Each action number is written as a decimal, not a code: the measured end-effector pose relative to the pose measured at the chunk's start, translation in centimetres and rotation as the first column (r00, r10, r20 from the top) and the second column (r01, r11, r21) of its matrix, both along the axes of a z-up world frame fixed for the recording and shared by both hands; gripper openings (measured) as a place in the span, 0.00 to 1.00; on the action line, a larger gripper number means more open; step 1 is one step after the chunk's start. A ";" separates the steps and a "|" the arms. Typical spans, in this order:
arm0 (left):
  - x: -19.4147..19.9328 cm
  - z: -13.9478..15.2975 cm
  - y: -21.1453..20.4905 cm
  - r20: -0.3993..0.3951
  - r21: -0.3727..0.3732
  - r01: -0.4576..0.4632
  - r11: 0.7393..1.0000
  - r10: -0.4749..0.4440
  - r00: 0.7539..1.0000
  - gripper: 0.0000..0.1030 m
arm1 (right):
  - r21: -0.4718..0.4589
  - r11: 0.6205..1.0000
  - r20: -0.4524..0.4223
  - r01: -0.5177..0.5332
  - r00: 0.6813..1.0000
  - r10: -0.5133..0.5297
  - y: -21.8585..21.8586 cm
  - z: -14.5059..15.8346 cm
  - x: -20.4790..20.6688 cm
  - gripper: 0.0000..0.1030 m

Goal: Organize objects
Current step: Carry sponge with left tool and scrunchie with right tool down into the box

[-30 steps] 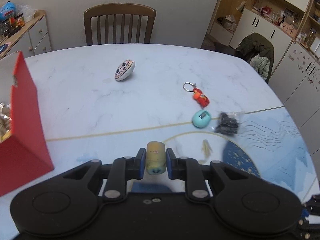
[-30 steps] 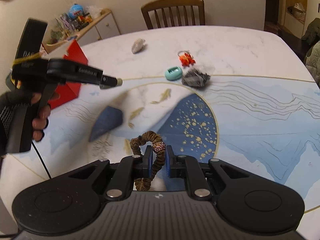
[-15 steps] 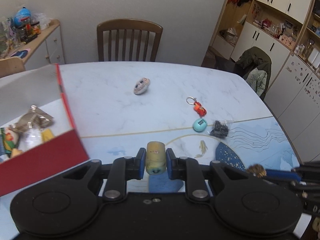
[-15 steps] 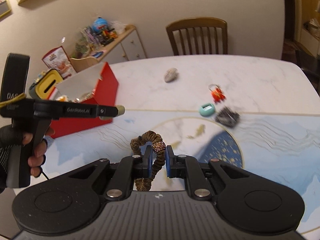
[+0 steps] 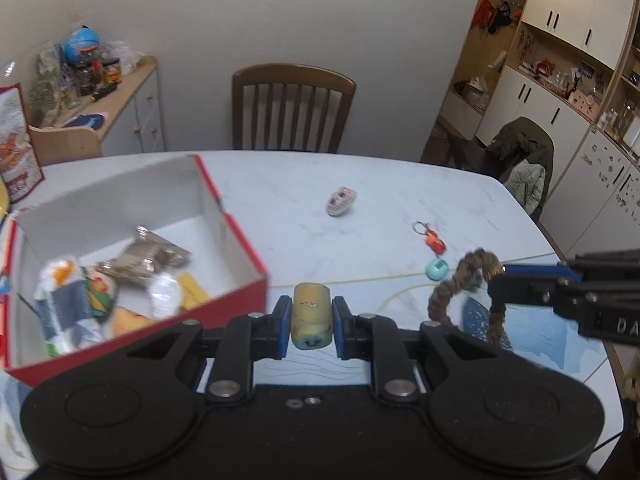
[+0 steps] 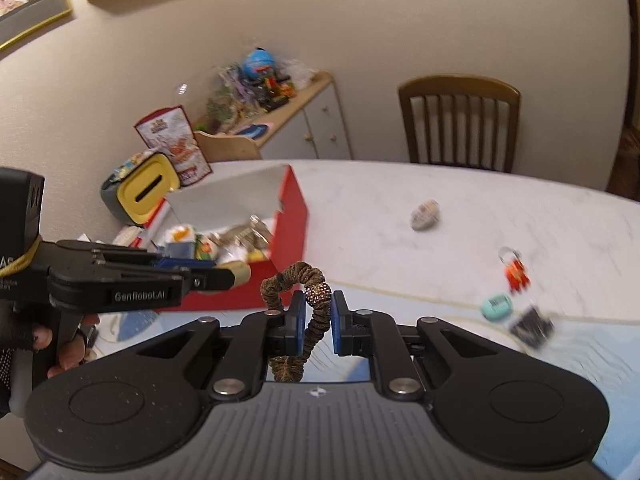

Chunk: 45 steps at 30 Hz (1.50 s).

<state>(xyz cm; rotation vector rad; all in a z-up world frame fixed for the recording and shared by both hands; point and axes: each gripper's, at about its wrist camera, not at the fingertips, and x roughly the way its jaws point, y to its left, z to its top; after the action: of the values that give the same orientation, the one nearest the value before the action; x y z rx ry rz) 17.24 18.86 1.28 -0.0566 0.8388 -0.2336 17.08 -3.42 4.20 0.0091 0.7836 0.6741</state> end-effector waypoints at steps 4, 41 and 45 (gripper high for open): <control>0.1 1.1 2.9 0.027 0.008 -0.024 1.000 0.024 0.999 0.19 | -0.008 1.000 0.031 -0.029 0.999 0.029 3.2 1.0 0.7 0.12; 9.6 -6.7 14.6 -0.087 0.137 0.009 0.991 0.003 0.996 0.19 | -0.275 0.960 0.046 -0.055 0.996 0.070 24.7 -7.0 11.4 0.12; 10.7 -8.0 14.7 -0.109 0.147 0.015 0.989 0.001 0.994 0.19 | -0.319 0.946 0.040 -0.052 0.997 0.068 26.0 -8.5 12.2 0.12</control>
<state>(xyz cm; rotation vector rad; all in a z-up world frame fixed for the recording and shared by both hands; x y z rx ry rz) 27.93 33.57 -6.72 0.0726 0.9631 -0.1756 29.29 22.58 -4.34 -0.3261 0.8390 0.5963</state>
